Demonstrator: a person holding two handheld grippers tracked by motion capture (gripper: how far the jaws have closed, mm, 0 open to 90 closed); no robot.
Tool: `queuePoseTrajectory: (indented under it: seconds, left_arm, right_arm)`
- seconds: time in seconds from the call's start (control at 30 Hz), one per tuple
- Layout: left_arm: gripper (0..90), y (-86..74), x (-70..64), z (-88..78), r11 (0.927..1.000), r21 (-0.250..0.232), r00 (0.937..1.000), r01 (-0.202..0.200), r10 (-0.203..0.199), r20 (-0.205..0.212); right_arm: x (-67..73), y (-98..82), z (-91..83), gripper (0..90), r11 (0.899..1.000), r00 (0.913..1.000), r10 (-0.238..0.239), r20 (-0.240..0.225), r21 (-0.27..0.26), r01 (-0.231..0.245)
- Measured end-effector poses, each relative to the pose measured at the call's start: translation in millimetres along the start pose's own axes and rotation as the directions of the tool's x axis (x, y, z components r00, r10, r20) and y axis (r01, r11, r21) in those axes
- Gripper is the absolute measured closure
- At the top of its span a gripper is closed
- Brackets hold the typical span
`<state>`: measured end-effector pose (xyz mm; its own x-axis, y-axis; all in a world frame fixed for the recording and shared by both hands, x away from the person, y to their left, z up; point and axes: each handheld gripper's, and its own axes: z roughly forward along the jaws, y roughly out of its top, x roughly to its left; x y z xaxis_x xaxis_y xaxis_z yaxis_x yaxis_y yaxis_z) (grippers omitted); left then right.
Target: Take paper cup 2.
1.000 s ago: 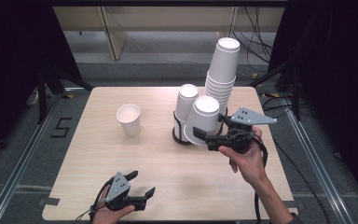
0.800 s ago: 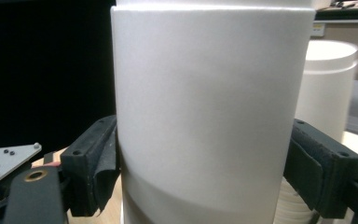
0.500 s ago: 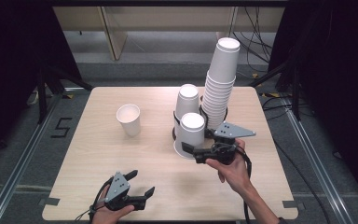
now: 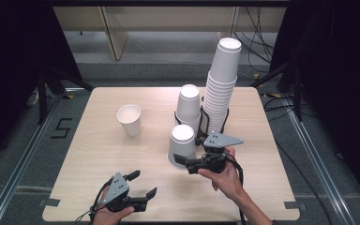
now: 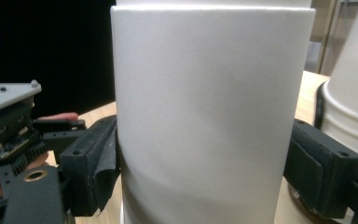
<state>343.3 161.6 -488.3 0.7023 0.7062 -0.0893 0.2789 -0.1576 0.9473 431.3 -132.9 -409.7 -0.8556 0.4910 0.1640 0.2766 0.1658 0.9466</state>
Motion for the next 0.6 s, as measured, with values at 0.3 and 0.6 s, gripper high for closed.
queuePoseTrajectory:
  seconds: [0.3, 0.6]
  left_arm:
    - [14.4, 0.8, -2.1, 0.9, 0.9998, -0.022, 0.9994, -0.001, 0.002, 0.036]
    - [14.4, 1.6, -2.8, 0.1, 0.9998, -0.015, 0.9993, -0.009, 0.009, 0.037]
  right_arm:
    - [8.1, -11.8, 11.7, 18.9, 0.999, 0.9995, -0.012, -0.027, 0.030, 0.013]
    - [12.6, -18.3, 19.2, 18.9, 0.999, 0.9983, -0.022, -0.055, 0.039, 0.024]
